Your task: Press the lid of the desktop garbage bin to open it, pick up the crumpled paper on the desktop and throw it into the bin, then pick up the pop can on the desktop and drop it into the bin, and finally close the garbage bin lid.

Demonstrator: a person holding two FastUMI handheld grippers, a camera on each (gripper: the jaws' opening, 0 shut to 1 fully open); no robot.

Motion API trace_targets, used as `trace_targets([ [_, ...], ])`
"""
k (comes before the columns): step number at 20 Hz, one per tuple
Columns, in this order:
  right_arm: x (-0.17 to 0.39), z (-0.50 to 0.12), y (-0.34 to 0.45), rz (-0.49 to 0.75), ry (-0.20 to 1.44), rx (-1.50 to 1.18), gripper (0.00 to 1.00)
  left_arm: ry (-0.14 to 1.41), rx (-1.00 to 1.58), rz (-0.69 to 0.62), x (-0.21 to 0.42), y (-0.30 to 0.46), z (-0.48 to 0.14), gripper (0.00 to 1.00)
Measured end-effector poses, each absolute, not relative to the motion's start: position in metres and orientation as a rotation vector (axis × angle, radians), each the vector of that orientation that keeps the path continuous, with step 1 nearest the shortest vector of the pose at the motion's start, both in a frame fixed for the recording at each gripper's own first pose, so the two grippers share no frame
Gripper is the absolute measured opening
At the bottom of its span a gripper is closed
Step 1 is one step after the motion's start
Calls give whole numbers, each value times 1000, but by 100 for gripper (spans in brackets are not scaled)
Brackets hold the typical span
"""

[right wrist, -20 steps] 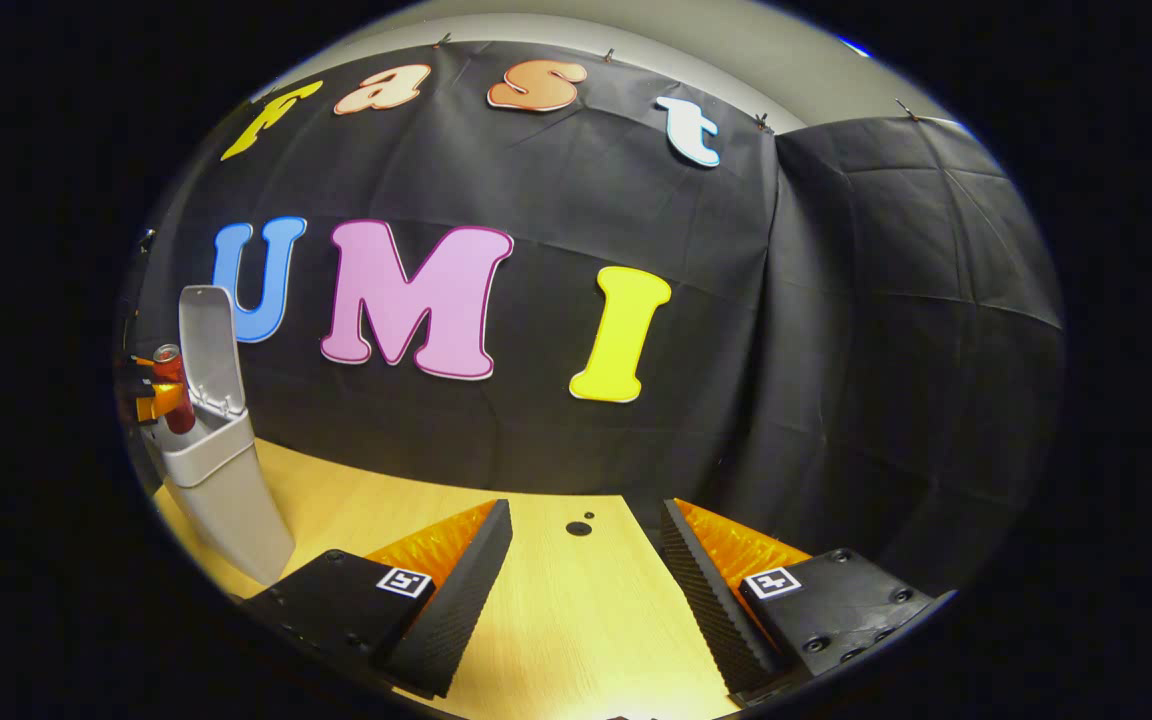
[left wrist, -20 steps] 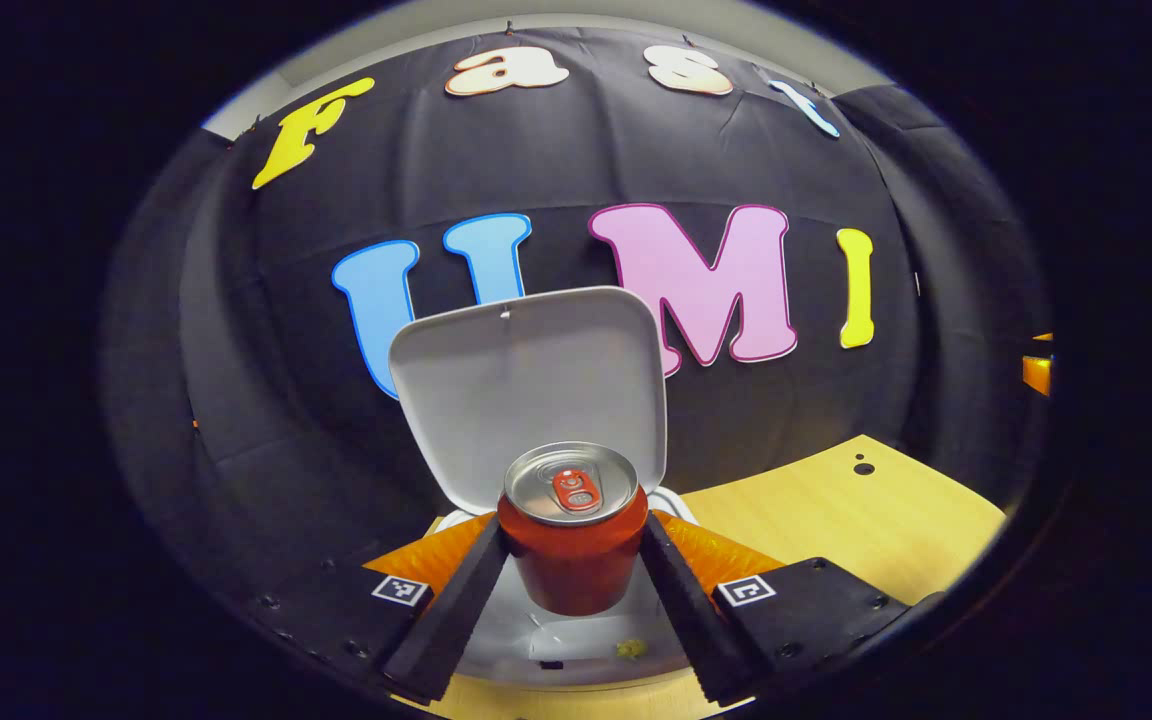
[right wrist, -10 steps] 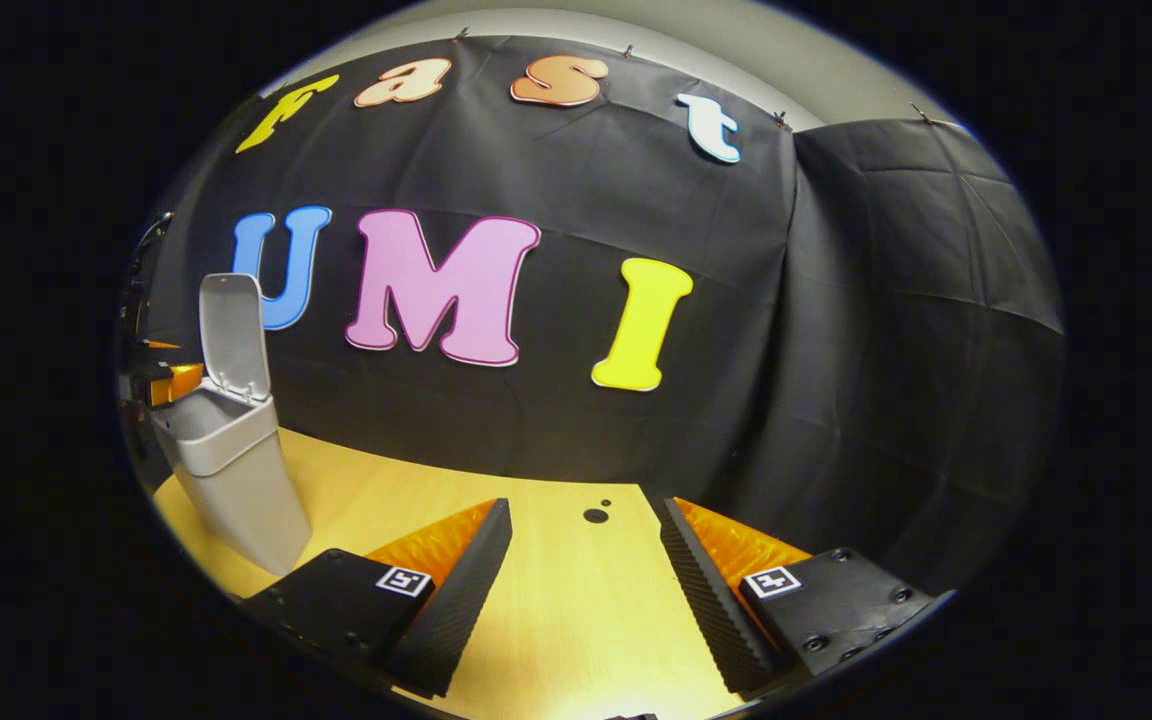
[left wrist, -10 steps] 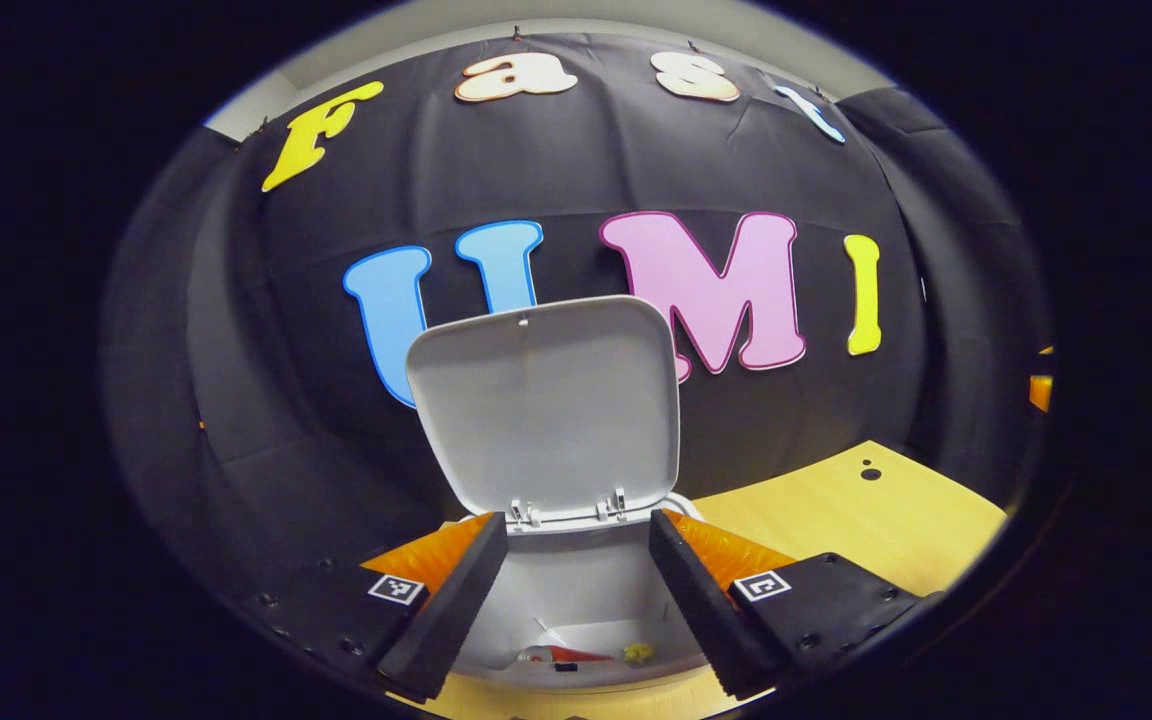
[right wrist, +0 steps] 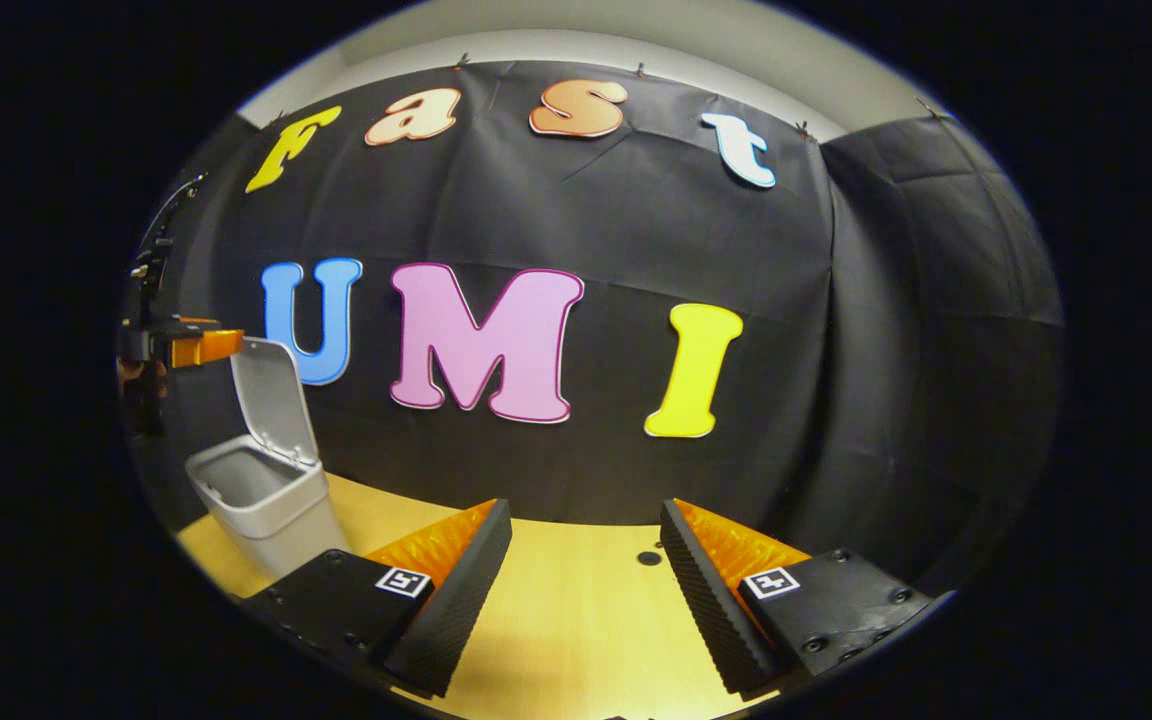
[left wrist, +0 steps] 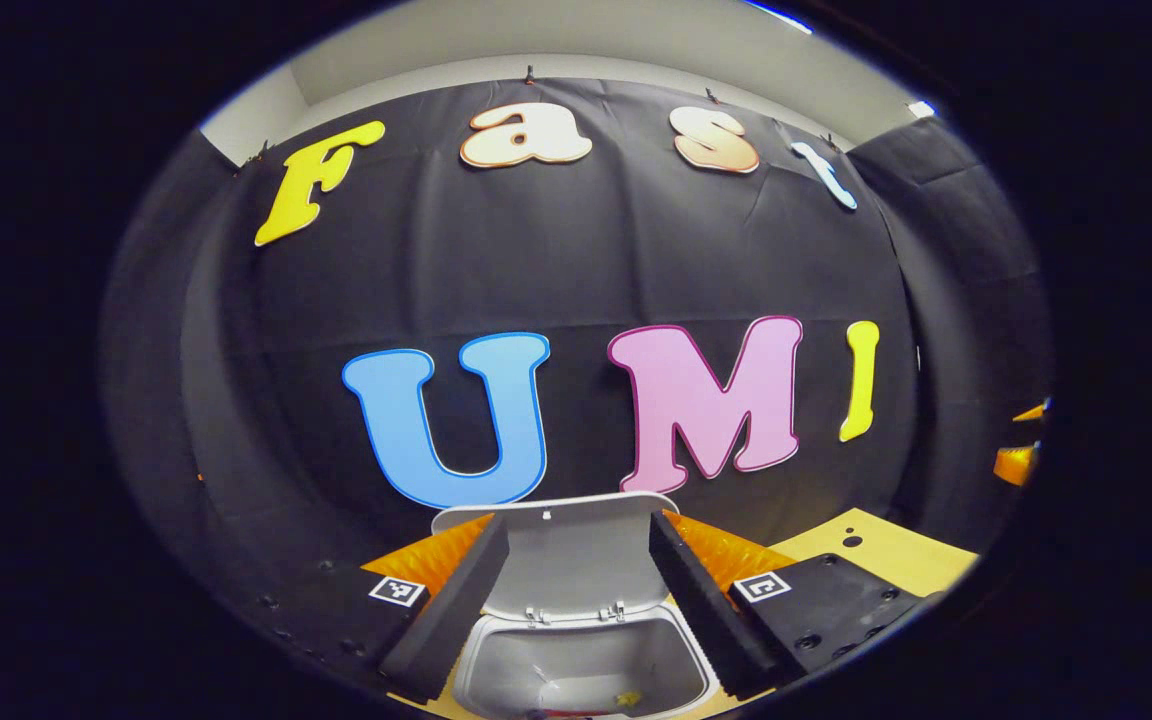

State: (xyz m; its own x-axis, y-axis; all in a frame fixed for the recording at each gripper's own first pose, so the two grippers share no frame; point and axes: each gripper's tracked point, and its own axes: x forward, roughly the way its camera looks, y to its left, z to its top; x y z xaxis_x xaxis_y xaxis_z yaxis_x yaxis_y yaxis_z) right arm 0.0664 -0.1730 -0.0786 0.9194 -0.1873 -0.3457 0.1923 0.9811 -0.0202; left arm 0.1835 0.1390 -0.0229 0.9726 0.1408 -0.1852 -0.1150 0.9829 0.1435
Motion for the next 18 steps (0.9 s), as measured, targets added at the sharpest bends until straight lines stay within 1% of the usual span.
trace_targets([
  [4,75,-71,-170,-186,347,121,97,203,156,141,218,158,-15,96],
  [10,81,-75,-174,-172,359,114,97,273,187,123,263,170,-37,95],
  [12,83,-75,-176,-175,354,104,97,291,172,106,271,168,-45,96],
  [14,86,-79,-173,-160,364,115,97,278,136,94,275,167,-48,96],
  [18,87,-76,-172,-151,354,117,97,320,122,81,267,162,-56,99],
])
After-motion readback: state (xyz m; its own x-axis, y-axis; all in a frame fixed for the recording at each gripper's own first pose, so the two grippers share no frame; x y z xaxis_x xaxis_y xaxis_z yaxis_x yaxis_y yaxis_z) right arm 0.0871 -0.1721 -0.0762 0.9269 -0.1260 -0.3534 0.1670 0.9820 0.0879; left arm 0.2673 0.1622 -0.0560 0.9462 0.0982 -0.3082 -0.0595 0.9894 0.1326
